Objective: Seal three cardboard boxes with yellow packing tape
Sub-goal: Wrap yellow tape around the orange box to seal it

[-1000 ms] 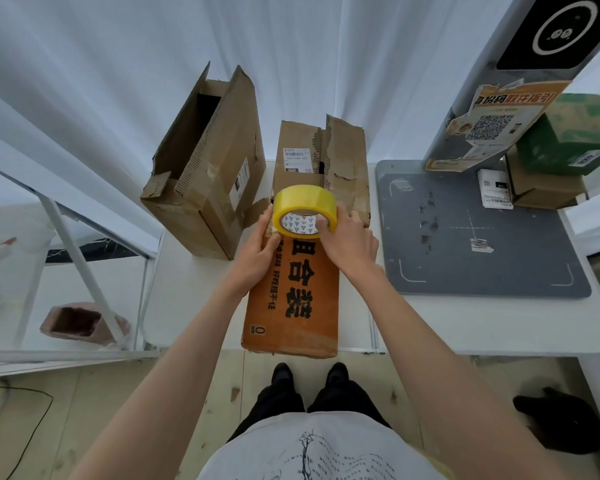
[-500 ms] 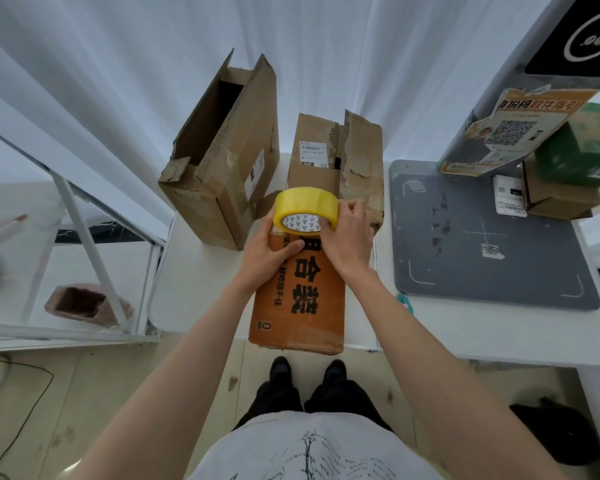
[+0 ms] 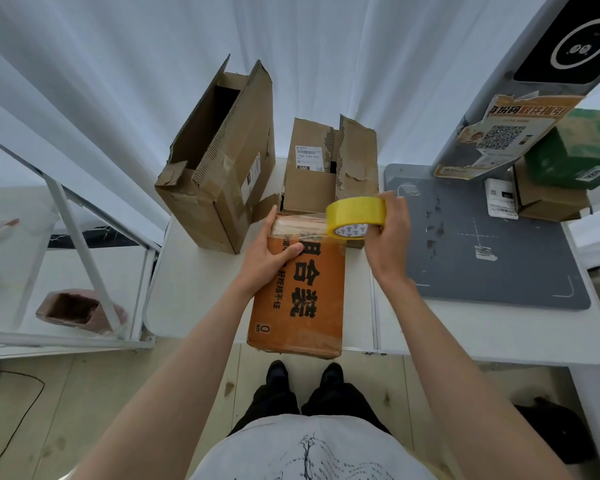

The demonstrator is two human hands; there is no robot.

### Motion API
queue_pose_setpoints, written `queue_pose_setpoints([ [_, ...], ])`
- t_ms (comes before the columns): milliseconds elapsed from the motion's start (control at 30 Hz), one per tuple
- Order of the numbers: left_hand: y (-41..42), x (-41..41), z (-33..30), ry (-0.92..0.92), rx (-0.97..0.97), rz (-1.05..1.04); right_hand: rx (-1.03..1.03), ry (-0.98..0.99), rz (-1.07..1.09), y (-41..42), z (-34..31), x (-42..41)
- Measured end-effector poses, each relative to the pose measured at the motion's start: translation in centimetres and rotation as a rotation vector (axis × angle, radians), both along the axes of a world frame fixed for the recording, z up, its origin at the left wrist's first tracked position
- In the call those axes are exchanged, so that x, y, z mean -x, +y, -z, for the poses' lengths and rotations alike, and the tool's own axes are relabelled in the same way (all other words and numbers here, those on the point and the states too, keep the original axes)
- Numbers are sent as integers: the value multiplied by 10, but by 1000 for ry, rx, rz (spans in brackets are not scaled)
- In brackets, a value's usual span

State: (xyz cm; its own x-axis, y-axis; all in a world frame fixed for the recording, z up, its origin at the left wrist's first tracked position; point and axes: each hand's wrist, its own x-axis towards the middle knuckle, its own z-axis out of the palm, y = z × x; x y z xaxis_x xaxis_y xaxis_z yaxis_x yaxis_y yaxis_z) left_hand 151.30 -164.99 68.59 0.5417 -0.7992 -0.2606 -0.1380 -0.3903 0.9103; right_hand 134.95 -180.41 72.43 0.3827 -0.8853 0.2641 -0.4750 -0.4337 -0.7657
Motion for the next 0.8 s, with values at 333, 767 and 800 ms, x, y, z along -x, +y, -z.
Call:
queue_pose_setpoints([
  [333,0,2,-1,0,-6,15,120,67,30,-10,2,3],
  [767,-1,3,-4,38,-2,21,132,209,68,-30,15,24],
  [800,-1,3,-3,32,-2,22,142,232,80,-34,17,29],
])
